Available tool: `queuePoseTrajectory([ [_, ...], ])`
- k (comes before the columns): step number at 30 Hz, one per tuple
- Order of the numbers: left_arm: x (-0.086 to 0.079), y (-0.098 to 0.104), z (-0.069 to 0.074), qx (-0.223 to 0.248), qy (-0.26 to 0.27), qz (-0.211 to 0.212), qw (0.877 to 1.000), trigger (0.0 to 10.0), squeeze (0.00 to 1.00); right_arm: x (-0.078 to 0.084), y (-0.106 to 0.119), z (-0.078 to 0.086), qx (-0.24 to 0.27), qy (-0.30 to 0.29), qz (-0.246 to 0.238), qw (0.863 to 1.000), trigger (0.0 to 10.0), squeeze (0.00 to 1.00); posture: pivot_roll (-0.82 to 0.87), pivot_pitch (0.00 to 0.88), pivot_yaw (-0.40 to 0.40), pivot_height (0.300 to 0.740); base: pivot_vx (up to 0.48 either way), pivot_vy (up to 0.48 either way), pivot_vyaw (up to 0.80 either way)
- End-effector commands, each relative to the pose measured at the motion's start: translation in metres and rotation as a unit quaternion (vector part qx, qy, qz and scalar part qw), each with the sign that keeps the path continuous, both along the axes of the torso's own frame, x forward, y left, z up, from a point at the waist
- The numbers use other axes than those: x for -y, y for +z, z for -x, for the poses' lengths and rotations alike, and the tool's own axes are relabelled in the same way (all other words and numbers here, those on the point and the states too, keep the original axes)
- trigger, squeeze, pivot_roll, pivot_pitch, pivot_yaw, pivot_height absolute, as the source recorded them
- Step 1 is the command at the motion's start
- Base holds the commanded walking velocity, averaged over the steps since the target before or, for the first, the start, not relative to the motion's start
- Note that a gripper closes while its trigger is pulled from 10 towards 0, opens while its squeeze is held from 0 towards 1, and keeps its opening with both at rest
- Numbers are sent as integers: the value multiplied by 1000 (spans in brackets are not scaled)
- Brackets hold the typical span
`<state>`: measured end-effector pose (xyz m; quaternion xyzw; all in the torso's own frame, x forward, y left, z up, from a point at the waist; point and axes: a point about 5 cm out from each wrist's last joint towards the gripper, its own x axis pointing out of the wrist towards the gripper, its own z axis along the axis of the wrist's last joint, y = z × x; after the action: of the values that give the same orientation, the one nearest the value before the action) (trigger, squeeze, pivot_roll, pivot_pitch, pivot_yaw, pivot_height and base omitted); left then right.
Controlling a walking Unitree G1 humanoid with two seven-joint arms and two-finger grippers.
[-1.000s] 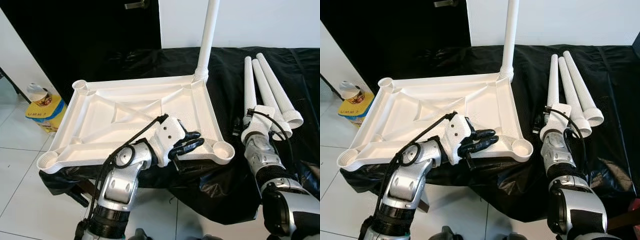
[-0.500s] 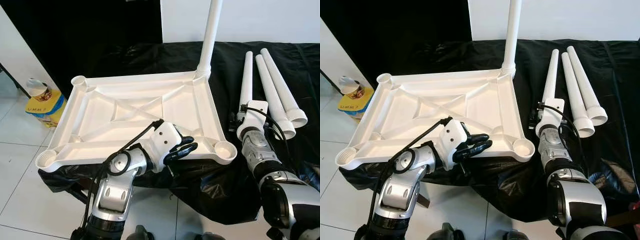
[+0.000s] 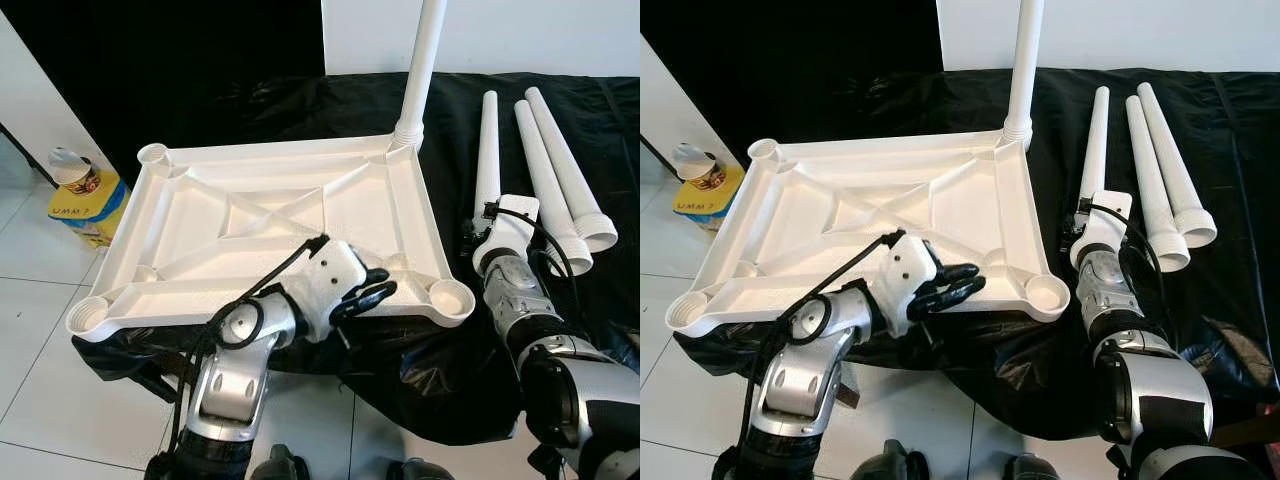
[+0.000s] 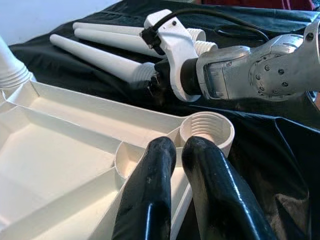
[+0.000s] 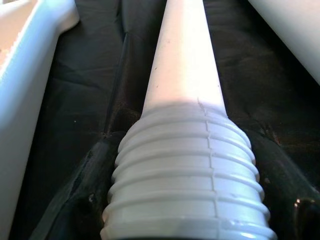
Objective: Building children table
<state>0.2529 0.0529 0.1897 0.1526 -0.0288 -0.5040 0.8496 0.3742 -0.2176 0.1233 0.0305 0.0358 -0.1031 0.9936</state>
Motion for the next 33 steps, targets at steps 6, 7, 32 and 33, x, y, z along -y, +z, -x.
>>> queuePoseTrajectory([
  [6, -4, 1, -23, 6, 131, 39, 991, 10000, 0, 7, 9, 5, 50, -26, 54, 997, 10000, 0, 61, 73, 18, 740, 0, 0, 0],
  [7, -4, 2, -26, 5, 135, 42, 990, 10000, 0, 8, 11, 7, 59, -35, 69, 995, 10000, 0, 45, 65, 14, 740, 0, 0, 0],
  [32, -1, 31, -70, -26, 75, 161, 984, 10000, 1000, -28, 67, 34, 299, 86, 78, 947, 10000, 0, -57, 0, 10, 740, 0, 0, 0],
  [33, 0, 33, -72, -25, 72, 165, 983, 10000, 1000, -29, 73, 32, 306, 89, 76, 945, 10000, 0, -61, 0, 12, 740, 0, 0, 0],
])
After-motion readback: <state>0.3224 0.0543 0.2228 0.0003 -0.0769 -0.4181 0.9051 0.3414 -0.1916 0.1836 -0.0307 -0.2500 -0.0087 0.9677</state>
